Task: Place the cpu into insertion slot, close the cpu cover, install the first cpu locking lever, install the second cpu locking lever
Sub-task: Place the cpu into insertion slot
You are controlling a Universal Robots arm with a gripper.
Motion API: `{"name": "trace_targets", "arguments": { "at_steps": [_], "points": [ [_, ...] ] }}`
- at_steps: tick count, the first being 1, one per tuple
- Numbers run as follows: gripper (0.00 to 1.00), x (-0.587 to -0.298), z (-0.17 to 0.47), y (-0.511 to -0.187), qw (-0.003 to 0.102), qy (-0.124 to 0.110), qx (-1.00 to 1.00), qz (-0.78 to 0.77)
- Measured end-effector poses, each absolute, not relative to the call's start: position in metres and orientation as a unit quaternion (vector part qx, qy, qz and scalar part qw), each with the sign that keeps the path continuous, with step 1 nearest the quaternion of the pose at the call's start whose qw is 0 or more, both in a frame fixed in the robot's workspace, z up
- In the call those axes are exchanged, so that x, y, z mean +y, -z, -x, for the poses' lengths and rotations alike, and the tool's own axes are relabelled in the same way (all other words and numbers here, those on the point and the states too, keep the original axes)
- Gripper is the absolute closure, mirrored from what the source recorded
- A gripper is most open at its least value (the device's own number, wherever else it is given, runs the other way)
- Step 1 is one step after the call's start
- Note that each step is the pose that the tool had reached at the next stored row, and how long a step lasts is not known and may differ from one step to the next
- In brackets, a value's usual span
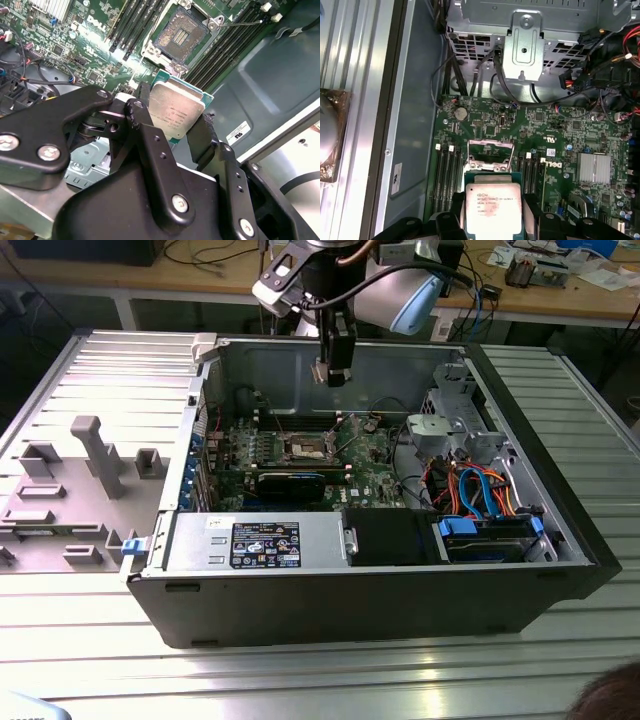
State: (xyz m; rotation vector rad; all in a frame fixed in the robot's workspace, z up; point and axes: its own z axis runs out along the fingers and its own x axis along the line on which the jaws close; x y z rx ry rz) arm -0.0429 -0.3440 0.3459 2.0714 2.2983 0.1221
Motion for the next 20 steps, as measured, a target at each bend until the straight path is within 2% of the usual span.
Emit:
{"name": "trace_targets", "arguments": {
  "at_steps": [20],
  "points": [
    [0.46,-0.3440,0.0429,-0.3449,0.025,-0.038,0.707,-0.706]
  ]
}}
